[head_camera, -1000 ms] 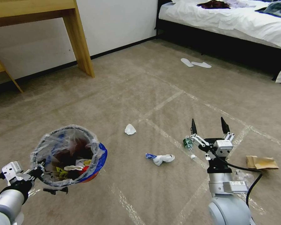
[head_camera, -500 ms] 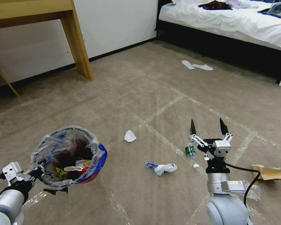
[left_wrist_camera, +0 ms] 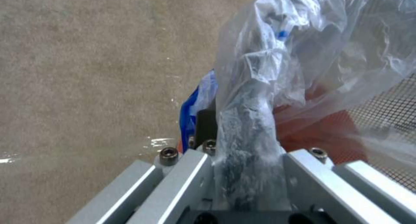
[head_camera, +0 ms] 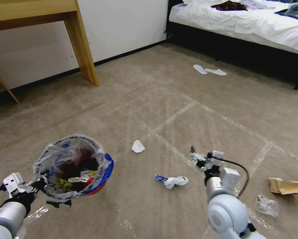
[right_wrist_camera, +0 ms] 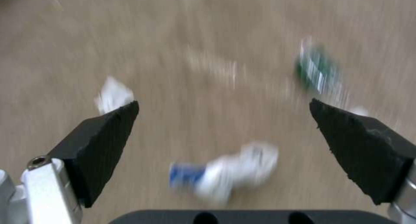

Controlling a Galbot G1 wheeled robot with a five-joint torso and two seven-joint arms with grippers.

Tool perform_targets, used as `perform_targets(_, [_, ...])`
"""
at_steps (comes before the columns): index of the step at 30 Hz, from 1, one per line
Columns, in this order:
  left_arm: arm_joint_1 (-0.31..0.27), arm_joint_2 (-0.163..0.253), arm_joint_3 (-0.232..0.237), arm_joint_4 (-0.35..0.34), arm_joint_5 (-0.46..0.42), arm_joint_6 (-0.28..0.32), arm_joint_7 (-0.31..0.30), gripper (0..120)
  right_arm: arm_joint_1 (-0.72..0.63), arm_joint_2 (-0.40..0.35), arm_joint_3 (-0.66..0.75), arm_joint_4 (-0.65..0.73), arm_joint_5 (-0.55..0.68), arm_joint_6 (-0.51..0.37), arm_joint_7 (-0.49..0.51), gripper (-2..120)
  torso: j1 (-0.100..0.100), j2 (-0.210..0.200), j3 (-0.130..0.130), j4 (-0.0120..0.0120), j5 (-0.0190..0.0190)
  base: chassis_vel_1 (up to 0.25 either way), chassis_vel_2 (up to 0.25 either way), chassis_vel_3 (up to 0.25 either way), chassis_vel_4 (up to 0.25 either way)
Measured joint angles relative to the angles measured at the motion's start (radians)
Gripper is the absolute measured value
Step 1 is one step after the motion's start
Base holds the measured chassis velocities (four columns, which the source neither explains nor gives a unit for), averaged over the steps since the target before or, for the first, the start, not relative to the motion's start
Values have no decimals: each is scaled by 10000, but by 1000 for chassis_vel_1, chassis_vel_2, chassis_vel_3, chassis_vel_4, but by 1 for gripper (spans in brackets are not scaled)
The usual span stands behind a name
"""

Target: Pick up the trash bin and place the garbage on the floor into it.

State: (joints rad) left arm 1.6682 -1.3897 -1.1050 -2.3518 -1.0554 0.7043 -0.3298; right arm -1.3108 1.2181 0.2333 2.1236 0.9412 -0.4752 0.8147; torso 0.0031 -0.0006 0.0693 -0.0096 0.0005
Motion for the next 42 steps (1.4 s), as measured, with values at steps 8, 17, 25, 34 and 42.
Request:
perform_targets(8, [9,-42,-46,13,42,-13,5,0,831,431,-271,-1787,2402,-277,1324,100,0,0,1,0,-3,0,0,0,0])
perform_targets(17, [-12,-171,13,42,169,-17,7,0,1542,806,-267,-3158,3602,-138,1660,100,0,0,1,1,-4,0,0,0,0])
perform_targets(25, [85,-261,-12,-38,244,-23,10,0,2298,1388,-443,-5345,3480,101,1219,100,0,0,1,0,-3,0,0,0,0])
perform_targets(34, [222,-306,-67,-117,268,-26,10,0,3052,2088,-542,-7109,2563,551,-35,99,0,0,1,0,-5,0,0,0,0])
perform_targets(42, [248,-311,-103,-148,232,-26,9,0,3368,2262,-612,-7667,2236,669,-378,91,0,0,1,0,-4,0,0,0,0])
